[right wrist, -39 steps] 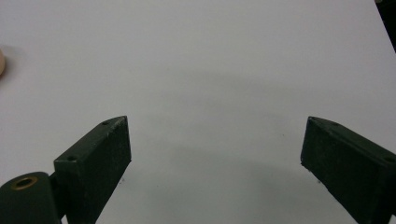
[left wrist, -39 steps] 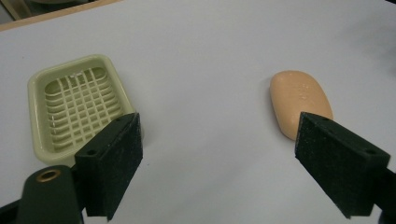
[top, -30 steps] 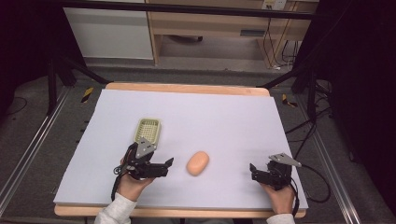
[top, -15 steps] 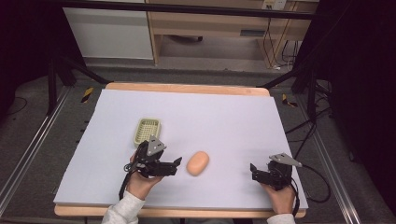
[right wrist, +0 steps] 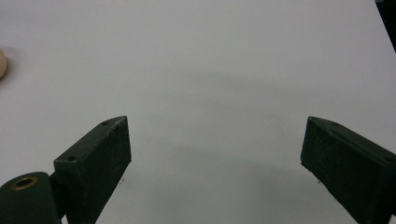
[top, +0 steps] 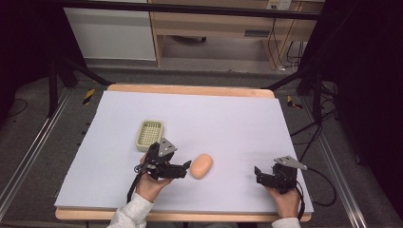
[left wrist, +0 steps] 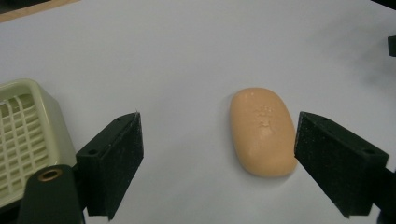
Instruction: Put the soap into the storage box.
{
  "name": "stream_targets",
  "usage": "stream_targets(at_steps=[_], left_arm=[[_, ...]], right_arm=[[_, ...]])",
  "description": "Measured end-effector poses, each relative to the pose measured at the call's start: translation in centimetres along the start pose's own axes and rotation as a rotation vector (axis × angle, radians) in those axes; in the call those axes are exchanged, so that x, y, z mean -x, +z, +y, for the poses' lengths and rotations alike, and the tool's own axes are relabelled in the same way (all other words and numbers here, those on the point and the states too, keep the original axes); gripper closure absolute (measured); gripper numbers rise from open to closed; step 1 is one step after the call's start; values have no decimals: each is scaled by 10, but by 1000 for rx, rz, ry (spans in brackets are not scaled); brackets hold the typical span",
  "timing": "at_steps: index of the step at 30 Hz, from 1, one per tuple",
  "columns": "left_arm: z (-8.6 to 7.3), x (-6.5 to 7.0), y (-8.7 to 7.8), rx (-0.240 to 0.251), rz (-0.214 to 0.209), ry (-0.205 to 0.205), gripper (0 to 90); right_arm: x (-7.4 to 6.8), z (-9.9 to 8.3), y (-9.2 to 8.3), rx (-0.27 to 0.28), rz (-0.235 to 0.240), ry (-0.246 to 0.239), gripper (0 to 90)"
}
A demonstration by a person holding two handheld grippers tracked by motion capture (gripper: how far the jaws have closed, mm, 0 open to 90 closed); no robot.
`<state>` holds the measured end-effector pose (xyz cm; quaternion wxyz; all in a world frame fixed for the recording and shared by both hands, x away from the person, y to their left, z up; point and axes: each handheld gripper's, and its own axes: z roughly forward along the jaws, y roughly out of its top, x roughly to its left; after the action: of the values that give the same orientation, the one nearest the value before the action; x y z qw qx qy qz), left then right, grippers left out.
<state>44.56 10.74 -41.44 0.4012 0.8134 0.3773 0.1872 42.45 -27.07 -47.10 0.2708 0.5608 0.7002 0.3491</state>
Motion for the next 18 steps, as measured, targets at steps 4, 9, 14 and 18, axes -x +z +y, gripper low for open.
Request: stream_targets(at_steps=[4, 9, 14, 18], left_arm=[[1, 3, 4, -3, -3, 3, 152], [2, 6, 9, -15, -11, 10, 153], [5, 11, 15, -21, -18, 15, 153], [5, 13, 18, -27, -19, 13, 152]], right_arm=[[0, 0, 0, -1, 0, -1, 88], [0, 0, 0, 0, 0, -3, 88], [0, 0, 0, 0, 3, -2, 88], [-1, 0, 0, -4, 4, -6, 88]])
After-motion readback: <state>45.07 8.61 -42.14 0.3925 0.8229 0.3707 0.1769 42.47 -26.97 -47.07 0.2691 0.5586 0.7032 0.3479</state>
